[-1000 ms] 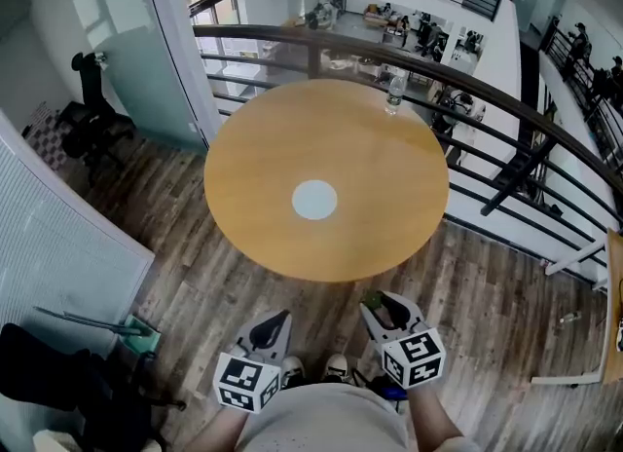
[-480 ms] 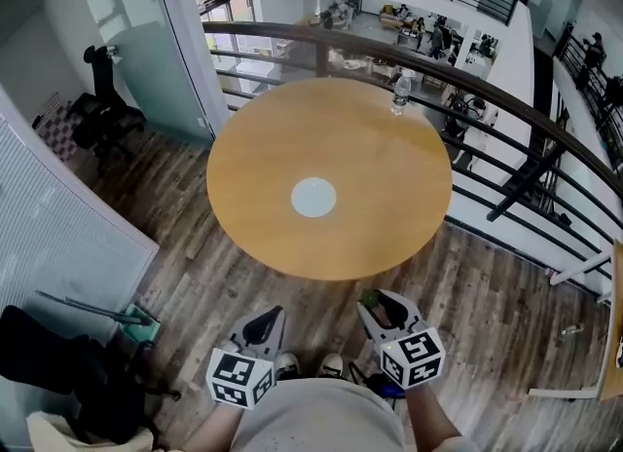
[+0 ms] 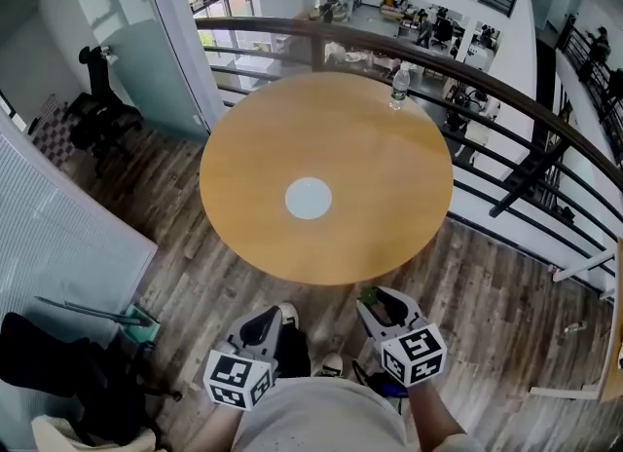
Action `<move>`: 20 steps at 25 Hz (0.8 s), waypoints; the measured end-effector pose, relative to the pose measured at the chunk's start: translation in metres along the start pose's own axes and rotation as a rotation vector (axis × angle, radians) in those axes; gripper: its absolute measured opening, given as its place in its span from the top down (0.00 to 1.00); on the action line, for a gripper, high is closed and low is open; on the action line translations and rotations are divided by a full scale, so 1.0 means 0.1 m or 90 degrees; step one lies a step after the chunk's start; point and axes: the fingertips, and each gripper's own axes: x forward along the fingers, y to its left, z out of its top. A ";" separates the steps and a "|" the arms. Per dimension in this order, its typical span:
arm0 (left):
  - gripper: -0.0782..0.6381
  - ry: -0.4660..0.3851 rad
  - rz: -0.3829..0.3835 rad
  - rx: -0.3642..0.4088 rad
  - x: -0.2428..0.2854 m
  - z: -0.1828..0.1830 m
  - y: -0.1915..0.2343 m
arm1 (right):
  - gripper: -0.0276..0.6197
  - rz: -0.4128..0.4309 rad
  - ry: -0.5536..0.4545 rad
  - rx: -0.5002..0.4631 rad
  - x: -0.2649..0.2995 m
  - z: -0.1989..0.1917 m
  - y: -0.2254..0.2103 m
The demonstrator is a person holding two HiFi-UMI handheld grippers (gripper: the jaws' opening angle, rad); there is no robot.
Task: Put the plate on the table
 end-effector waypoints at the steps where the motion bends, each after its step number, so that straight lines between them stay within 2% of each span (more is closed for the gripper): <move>1: 0.86 -0.001 -0.001 -0.001 0.06 0.03 0.06 | 0.70 -0.002 0.002 0.001 0.06 0.02 -0.03; 8: 0.86 -0.005 -0.027 -0.003 0.52 0.25 0.63 | 0.70 -0.025 0.014 -0.001 0.67 0.22 -0.22; 16: 0.86 -0.012 -0.076 0.016 1.00 0.74 1.39 | 0.70 -0.070 0.003 0.010 1.42 0.69 -0.30; 20: 0.86 -0.018 -0.097 0.023 1.12 0.89 1.62 | 0.70 -0.090 0.003 0.011 1.63 0.80 -0.30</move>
